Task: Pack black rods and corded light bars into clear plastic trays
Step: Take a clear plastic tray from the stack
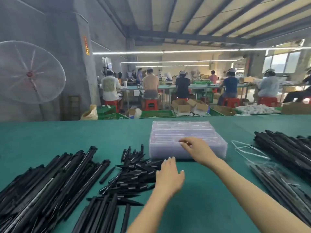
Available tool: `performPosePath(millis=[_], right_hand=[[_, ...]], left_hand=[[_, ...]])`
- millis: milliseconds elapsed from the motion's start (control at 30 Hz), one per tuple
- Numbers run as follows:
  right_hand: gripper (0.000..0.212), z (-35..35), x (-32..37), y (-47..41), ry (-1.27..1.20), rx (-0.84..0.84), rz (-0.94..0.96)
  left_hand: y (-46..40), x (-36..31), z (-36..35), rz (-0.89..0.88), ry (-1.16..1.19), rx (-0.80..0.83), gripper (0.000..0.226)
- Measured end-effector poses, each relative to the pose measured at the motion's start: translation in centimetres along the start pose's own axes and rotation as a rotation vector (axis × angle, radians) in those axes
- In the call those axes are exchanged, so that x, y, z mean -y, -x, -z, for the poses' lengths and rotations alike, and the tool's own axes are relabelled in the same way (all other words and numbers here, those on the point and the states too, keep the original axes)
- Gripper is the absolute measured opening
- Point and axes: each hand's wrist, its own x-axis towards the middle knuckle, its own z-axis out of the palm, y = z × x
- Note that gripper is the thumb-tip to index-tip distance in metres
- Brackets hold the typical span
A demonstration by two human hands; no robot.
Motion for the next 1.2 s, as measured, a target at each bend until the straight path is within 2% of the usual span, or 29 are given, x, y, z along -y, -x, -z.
performPosePath(millis=[167,333,433,500,567,733,967,1067,1200], right_hand=[[0.035,-4.2,-3.2,-6.8,0.372,0.158,-0.034],[0.027,-7.9,-6.0,-10.1,0.613,0.154,0.030],[0.026,-8.4,-7.3,-10.6,0.460,0.086,0.108],[0.023,-7.9,-7.8,-10.7,0.211,0.106,0.085],[0.023,-7.4,-7.8,-11.0,0.151,0.165,0.077],[0.025,-7.0,-7.2,-12.2,0.282,0.265,0.055],[0.022,-6.0,-6.9,-13.6,0.225,0.359,-0.030],[0.021,-6.0,-6.6,-13.8,0.304,0.364,0.031],[0.022,-6.8,-6.5,-13.1,0.561,0.320,0.183]], left_hand=[[-7.9,4.0,-0.7,0.000,-0.380,0.040,0.065],[-11.8,5.3,-3.2,-0.063,-0.508,0.028,0.067],[-12.1,5.3,-5.0,-0.037,-0.524,-0.028,0.069],[-12.2,5.2,-5.9,-0.018,-0.498,-0.062,0.071],[-12.2,5.1,-6.4,-0.008,-0.483,-0.094,0.072],[-12.2,4.8,-6.8,-0.007,-0.531,-0.137,0.072],[-12.2,4.4,-7.3,0.008,-0.585,-0.152,0.078],[-12.4,4.7,-7.2,-0.006,-0.582,-0.166,0.078],[-12.5,5.0,-7.1,-0.028,-0.575,-0.183,0.077]])
